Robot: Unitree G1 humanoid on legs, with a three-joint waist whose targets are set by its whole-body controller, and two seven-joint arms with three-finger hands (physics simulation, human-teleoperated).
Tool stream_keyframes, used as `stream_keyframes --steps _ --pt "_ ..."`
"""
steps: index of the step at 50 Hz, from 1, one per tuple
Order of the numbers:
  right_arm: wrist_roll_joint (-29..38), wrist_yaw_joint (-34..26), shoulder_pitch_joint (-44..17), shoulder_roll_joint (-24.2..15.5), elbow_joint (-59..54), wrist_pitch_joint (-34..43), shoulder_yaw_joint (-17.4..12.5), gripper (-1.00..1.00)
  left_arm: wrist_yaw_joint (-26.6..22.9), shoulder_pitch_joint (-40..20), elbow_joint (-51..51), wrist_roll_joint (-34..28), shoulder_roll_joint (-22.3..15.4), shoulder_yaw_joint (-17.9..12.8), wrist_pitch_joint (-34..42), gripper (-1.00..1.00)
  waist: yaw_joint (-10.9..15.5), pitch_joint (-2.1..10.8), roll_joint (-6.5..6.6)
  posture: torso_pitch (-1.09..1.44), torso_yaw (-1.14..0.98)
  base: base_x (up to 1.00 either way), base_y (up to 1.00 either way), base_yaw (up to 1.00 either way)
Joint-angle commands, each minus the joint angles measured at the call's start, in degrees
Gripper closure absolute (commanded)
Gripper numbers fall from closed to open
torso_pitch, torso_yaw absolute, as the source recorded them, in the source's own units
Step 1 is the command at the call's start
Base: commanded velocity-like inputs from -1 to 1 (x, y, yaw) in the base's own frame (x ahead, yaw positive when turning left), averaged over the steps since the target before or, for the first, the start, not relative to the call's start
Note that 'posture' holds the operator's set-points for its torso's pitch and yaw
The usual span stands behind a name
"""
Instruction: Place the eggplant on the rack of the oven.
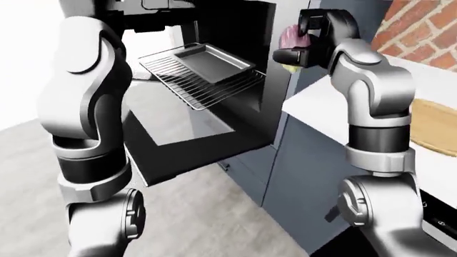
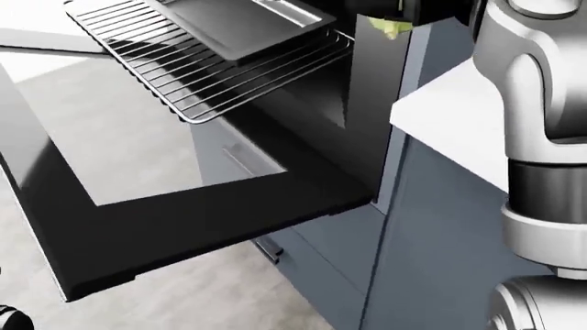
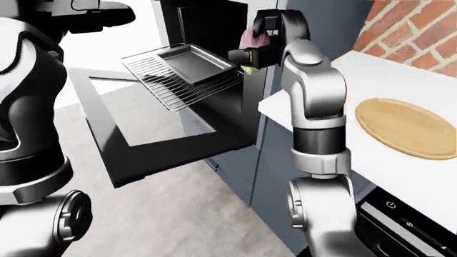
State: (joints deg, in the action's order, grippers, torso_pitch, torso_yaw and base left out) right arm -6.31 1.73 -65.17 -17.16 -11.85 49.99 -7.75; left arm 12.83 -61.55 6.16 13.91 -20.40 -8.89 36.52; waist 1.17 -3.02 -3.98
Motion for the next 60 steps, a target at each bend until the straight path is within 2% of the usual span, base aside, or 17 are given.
stream_keyframes --steps 1,9,11,12,15,17,23,27,29,33,37,44,45,50,51,53,60 --pt "-0.5 -0.2 -2.8 -0.1 2.2 -2.0 0.2 1.0 0.2 -2.5 1.7 -0.4 -1.1 -1.4 -1.3 -1.0 0.7 2.09 0.03 0.0 0.0 0.0 0.0 1.0" --pt "-0.6 -0.3 -2.4 0.0 2.3 -2.4 0.2 1.0 0.2 -2.3 1.6 -0.5 -1.2 -1.4 -1.5 -1.0 0.1 1.44 5.69 0.0 0.0 0.0 0.0 1.0" --pt "-0.6 -0.2 -2.3 0.1 2.4 -2.4 0.2 1.0 0.2 -2.2 1.8 -0.5 -1.2 -1.5 -1.5 -1.0 0.1 1.7 7.86 0.0 0.0 0.0 0.0 1.0" --pt "-0.7 -0.2 -2.4 0.1 2.8 -1.9 0.3 1.0 0.3 -2.3 1.8 -0.5 -1.2 -1.5 -1.3 -1.0 0.1 2.39 9.73 0.0 0.0 0.0 0.0 1.0" --pt "-0.7 -0.3 -2.2 0.1 3.0 -1.9 0.3 1.0 0.3 -2.2 1.8 -0.4 -1.2 -1.5 -1.3 -1.0 0.8 2.21 8.54 0.0 0.0 0.0 0.0 1.0" --pt "-0.7 -0.5 -2.4 -0.1 2.6 -2.0 0.3 1.0 0.3 -2.5 1.6 -0.4 -1.1 -1.4 -1.3 -1.0 1.1 2.65 6.98 0.0 0.0 0.0 0.0 1.0" --pt "-0.6 -0.5 -2.8 0.0 2.2 -1.9 0.2 1.0 0.3 -2.4 1.1 -0.6 -0.6 -1.0 -1.8 -1.0 0.2 1.06 3.27 0.0 0.0 0.0 0.0 1.0" --pt "-0.8 -0.6 -2.6 0.1 2.3 -1.9 0.1 1.0 0.3 -2.3 1.6 -0.7 -0.5 -1.1 -1.3 -1.0 -1.8 0.82 -0.58 0.0 0.0 0.0 0.0 0.29" --pt "-1.0 -0.8 -2.9 0.1 1.9 -1.9 0.2 1.0 0.3 -2.2 1.3 -0.7 -0.4 -1.1 -1.6 -1.0 -1.4 0.22 0.86 0.0 0.0 0.0 0.0 0.0" --pt "-1.1 -1.0 -3.1 0.0 1.8 -2.0 0.4 1.0 0.2 -1.7 1.5 -0.7 -0.3 -1.1 -1.7 -1.0 -0.9 1.15 2.08 0.0 0.0 0.0 0.0 0.0" --pt "-1.1 -0.6 -3.0 0.1 2.6 -1.4 0.2 1.0 0.3 -1.9 1.9 -0.6 -0.5 -1.3 -1.3 -1.0 -1.7 1.46 4.49 0.0 0.0 0.0 0.0 0.0" --pt "-1.1 -1.2 -2.4 -0.1 2.6 -2.0 0.8 1.0 0.3 -1.5 1.5 -0.9 -0.1 -0.9 -1.9 -1.0 -1.5 1.39 4.12 0.0 0.0 0.0 0.0 0.0" --pt "-1.2 -0.7 -2.6 0.1 2.9 -1.7 0.2 1.0 0.3 -1.7 1.7 -0.9 -0.2 -0.9 -1.6 -1.0 -0.8 2.62 4.38 0.0 0.0 0.0 0.0 0.33" --pt "-1.2 -0.4 -2.3 0.1 3.8 -1.3 0.2 1.0 0.3 -1.5 2.3 -0.7 -0.2 -1.1 -1.2 -1.0 0.1 1.74 3.84 0.0 0.0 0.0 0.0 0.97" --pt "-1.0 -0.3 -2.3 0.2 3.3 -1.8 0.3 1.0 0.2 -1.4 2.2 -0.7 -0.2 -1.1 -1.4 -1.0 -1.3 0.69 3.3 0.0 0.0 0.0 0.0 0.0" --pt "-1.0 0.0 -2.1 0.3 3.2 -2.1 0.2 1.0 0.3 -1.3 2.3 -0.7 -0.1 -1.1 -1.3 -1.0 -0.5 1.24 4.01 0.0 0.0 0.0 0.0 0.0" --pt "-1.4 0.1 -1.6 0.4 3.3 -2.2 0.3 1.0 0.5 -0.4 2.9 -0.7 0.1 -1.1 -1.4 -1.0 -0.7 1.28 4.34 0.0 0.0 0.0 0.0 0.0"
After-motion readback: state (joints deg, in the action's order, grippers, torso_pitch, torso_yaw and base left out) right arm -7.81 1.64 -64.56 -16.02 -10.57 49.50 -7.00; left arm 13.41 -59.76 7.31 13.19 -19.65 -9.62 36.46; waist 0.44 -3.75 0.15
